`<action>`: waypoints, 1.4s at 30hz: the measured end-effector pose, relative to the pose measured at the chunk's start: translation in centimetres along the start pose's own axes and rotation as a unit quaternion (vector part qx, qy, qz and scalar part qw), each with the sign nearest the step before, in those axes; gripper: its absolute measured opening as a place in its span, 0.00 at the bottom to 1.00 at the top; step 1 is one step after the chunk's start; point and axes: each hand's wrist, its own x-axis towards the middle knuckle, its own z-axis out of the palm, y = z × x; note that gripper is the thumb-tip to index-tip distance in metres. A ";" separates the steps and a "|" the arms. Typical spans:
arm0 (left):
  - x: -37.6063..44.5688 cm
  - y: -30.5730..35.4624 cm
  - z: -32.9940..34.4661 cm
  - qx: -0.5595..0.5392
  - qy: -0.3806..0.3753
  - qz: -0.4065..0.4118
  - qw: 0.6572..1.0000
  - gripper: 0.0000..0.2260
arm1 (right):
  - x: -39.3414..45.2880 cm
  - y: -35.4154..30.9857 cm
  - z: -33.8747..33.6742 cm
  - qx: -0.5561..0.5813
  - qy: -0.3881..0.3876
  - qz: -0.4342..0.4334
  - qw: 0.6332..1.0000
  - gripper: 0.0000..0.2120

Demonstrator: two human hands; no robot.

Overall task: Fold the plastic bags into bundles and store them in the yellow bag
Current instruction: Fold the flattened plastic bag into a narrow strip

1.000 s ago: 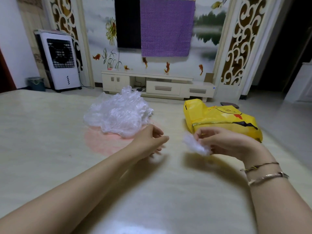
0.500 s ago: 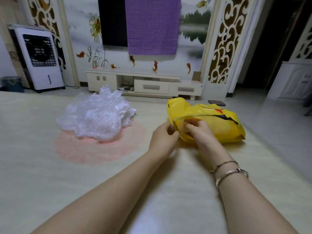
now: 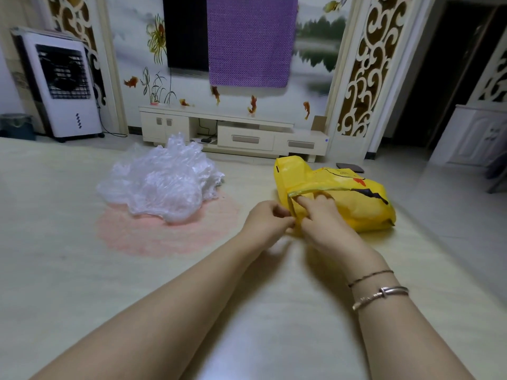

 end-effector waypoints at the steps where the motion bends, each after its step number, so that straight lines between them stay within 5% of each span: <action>1: -0.2 0.3 -0.8 0.014 -0.001 -0.002 1.000 0.10 | 0.0 -0.2 -0.2 -0.002 0.034 0.003 0.999 0.22; 6: -2.3 -0.2 -7.4 0.206 0.136 0.037 0.968 0.10 | -0.3 -1.3 -0.9 0.019 0.180 0.043 0.983 0.11; 9: -3.3 -2.2 -11.4 0.297 0.200 0.010 0.934 0.12 | -0.8 -2.7 -0.2 0.059 0.164 0.019 0.984 0.11; 16: -3.3 -5.9 -14.6 0.397 0.174 -0.019 0.901 0.14 | -0.8 -5.2 2.4 0.207 0.090 -0.057 0.973 0.14; 19: -3.4 -5.4 -14.8 0.346 0.189 0.024 0.919 0.12 | -0.9 -6.0 3.2 0.280 0.046 -0.054 0.957 0.15; 23: -4.4 -3.3 -13.6 0.083 0.162 0.048 0.982 0.10 | -0.9 -6.5 4.0 0.368 -0.012 -0.038 0.929 0.15; 28: -6.1 -1.3 -12.5 -0.189 0.088 0.011 0.978 0.07 | -1.1 -6.7 4.2 0.472 -0.054 -0.034 0.880 0.07; 38: -6.6 -1.3 -11.3 -0.204 0.028 -0.010 0.978 0.05 | -1.2 -7.1 4.4 0.515 -0.082 -0.043 0.853 0.08; 42: -6.4 -1.2 -11.6 -0.210 0.106 0.006 0.972 0.03 | -0.6 -6.8 3.6 0.655 -0.017 0.059 0.753 0.07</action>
